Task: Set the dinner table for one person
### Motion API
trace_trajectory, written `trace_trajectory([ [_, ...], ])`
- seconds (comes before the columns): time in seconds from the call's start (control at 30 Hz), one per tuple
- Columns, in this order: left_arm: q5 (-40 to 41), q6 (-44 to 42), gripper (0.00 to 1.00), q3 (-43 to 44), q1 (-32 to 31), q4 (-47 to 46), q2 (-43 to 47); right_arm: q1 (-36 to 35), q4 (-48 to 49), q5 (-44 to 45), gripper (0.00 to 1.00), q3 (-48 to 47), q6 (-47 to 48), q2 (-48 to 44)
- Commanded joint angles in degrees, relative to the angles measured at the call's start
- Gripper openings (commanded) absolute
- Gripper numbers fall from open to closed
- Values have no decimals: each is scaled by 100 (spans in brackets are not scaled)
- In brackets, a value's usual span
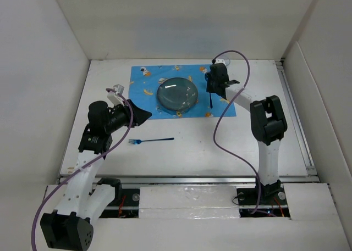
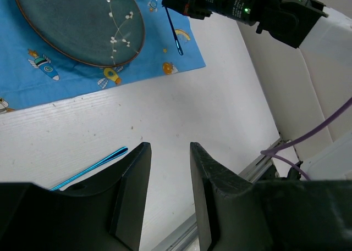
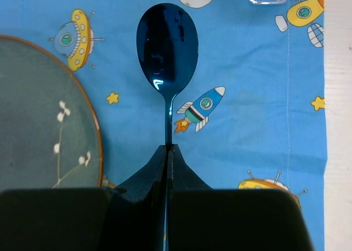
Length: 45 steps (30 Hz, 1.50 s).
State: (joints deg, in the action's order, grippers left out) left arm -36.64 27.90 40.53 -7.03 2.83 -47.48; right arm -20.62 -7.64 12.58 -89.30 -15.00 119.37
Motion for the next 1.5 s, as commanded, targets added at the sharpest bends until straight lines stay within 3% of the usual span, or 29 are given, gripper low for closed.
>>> trace_trajectory([
  [0.0,-132,-48,32,16,17,-222,2,146,-150,-115,0,-448,68,208],
  [0.43,-124,-30,31,-10,17,-239,-15,252,-256,-309,0,-818,-116,746],
  [0.5,-133,-39,32,-10,17,-239,-7,304,-177,-300,8,-730,-152,684],
  [0.57,-124,-30,32,-10,17,-257,-6,304,-124,-317,23,-598,-152,623],
  [0.67,-115,-39,32,-10,17,-248,-6,304,-80,-309,34,-432,-178,552],
  [0.83,-62,-39,31,25,17,-213,11,357,175,-457,41,87,67,-316],
  [0.9,-45,-48,29,42,17,-195,20,304,498,-607,38,587,469,-764],
  [0.93,-45,-48,25,51,17,-195,29,130,622,-982,30,772,655,-1184],
  [0.97,-79,-57,22,60,17,-213,20,33,710,-1194,12,974,805,-1397],
  [1.0,-80,-39,16,77,17,-213,37,-81,1111,-1483,1,1428,1102,-1625],
  [1.03,-54,-22,0,95,17,-213,55,-378,1307,-2008,0,1676,1279,-2010],
  [1.07,-36,-4,0,121,17,-230,81,-773,1613,-2466,0,2105,1655,-2275],
  [1.13,25,57,0,130,17,-239,116,-994,1818,-2767,0,2442,1895,-2417],
  [1.2,34,154,0,87,17,-439,187,-1697,2063,-2945,0,2680,2141,-2454],
  [1.23,26,215,0,78,17,-502,222,-1917,2126,-3006,6,2802,2177,-2402],
  [1.27,52,303,0,86,17,-581,292,-2267,2135,-3033,25,2778,2238,-2236],
  [1.33,122,347,1,200,17,-565,362,-2524,2100,-3094,43,2594,2326,-1980],
  [1.47,735,365,9,753,17,-301,757,-3008,1995,-2885,50,2129,2388,-1347],
])
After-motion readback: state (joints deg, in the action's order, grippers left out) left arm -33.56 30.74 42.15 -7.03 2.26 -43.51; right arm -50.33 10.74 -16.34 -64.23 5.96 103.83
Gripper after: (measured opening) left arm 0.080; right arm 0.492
